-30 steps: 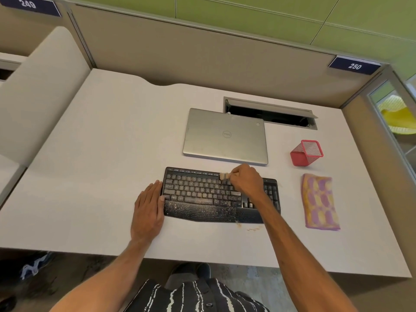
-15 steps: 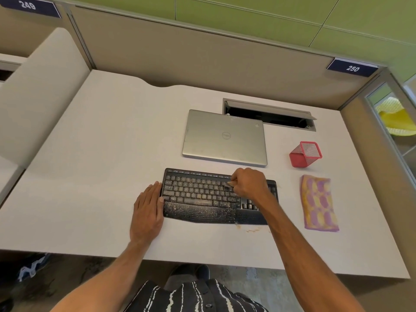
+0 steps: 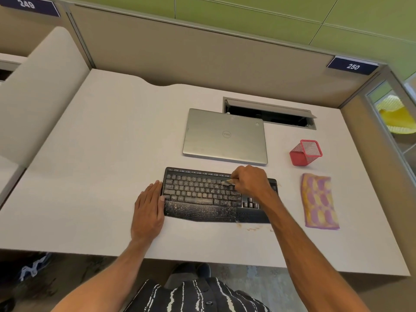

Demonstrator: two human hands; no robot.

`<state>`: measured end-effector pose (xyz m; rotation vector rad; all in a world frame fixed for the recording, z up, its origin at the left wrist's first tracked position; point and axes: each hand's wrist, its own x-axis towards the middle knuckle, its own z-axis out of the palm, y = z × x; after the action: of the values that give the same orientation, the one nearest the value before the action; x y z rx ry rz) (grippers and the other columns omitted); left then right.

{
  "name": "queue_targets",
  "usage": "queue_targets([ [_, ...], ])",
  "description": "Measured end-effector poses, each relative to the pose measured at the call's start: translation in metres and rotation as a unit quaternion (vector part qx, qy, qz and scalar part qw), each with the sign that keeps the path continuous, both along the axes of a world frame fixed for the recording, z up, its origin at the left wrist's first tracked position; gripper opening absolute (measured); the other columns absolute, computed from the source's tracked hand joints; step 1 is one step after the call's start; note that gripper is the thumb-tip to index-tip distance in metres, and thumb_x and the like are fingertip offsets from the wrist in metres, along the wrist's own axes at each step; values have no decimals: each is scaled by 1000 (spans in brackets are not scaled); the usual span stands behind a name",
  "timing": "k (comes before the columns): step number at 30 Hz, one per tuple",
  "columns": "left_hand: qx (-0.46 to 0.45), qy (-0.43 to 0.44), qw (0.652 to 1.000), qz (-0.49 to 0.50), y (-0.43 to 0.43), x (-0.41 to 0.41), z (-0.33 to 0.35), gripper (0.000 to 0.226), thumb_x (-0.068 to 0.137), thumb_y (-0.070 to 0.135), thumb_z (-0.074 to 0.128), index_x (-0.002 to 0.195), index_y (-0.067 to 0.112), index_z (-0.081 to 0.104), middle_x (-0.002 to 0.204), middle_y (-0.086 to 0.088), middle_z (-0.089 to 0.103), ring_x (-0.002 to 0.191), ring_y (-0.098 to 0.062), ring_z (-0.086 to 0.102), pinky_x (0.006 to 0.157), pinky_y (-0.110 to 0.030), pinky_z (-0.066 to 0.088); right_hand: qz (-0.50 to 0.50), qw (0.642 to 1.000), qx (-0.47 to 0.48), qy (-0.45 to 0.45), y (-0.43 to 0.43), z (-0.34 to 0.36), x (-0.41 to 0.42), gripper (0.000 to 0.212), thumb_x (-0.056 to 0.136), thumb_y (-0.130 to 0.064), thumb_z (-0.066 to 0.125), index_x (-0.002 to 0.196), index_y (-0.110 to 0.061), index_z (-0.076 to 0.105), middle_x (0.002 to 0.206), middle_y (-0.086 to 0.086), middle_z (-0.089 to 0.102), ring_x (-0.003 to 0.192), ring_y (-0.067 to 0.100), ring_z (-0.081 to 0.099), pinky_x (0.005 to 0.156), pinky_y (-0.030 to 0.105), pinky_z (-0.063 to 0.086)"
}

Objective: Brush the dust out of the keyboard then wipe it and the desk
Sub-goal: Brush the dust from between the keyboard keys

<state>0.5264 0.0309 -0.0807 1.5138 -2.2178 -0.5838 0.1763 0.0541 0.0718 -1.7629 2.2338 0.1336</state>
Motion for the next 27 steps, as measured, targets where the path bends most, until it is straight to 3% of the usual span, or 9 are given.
queue_targets([
  [7, 3, 4, 1000, 1, -1, 0, -1, 56, 119, 40, 22, 171, 23, 36, 174, 2, 40, 163, -16, 30, 136, -44, 22, -7, 997, -3, -74, -6, -5, 28, 20, 103, -39, 62, 116, -31, 76, 80, -15, 73, 57, 5, 59, 56, 21, 44],
  [12, 3, 4, 1000, 3, -1, 0, -2, 55, 119, 39, 22, 171, 24, 35, 174, 2, 40, 163, -16, 30, 136, -43, 21, -110, 988, -63, -91, -8, -2, 23, 17, 95, -27, 65, 90, -21, 80, 67, -8, 71, 61, 12, 67, 60, 24, 52],
  [17, 2, 1, 1000, 5, -2, 0, -3, 55, 119, 39, 22, 171, 25, 35, 175, 4, 39, 164, -15, 29, 136, -42, 20, -130, 987, -28, -89, -8, -13, 35, 15, 90, -19, 66, 80, -17, 76, 63, -8, 68, 50, 7, 56, 49, 18, 38],
  [20, 3, 0, 1000, 6, -2, 0, -4, 55, 119, 39, 22, 171, 25, 35, 175, 4, 39, 163, -14, 29, 136, -43, 21, -141, 982, -1, -123, -9, -9, 33, 11, 88, -22, 70, 80, -18, 77, 65, -5, 72, 50, 9, 57, 50, 19, 41],
  [24, 3, -1, 1000, 4, -2, 0, -5, 56, 119, 39, 22, 171, 25, 34, 175, 4, 38, 164, -14, 28, 136, -44, 21, -178, 973, -58, -133, -10, -9, 28, 15, 92, -22, 66, 89, -17, 81, 66, -7, 71, 56, 11, 64, 56, 24, 53],
  [27, 5, -1, 1000, 7, -2, 0, -5, 56, 119, 40, 22, 171, 25, 34, 175, 4, 38, 164, -14, 28, 136, -44, 21, -162, 977, -22, -136, -9, -12, 31, 20, 95, -27, 67, 88, -13, 80, 69, 0, 73, 53, 12, 57, 52, 22, 46],
])
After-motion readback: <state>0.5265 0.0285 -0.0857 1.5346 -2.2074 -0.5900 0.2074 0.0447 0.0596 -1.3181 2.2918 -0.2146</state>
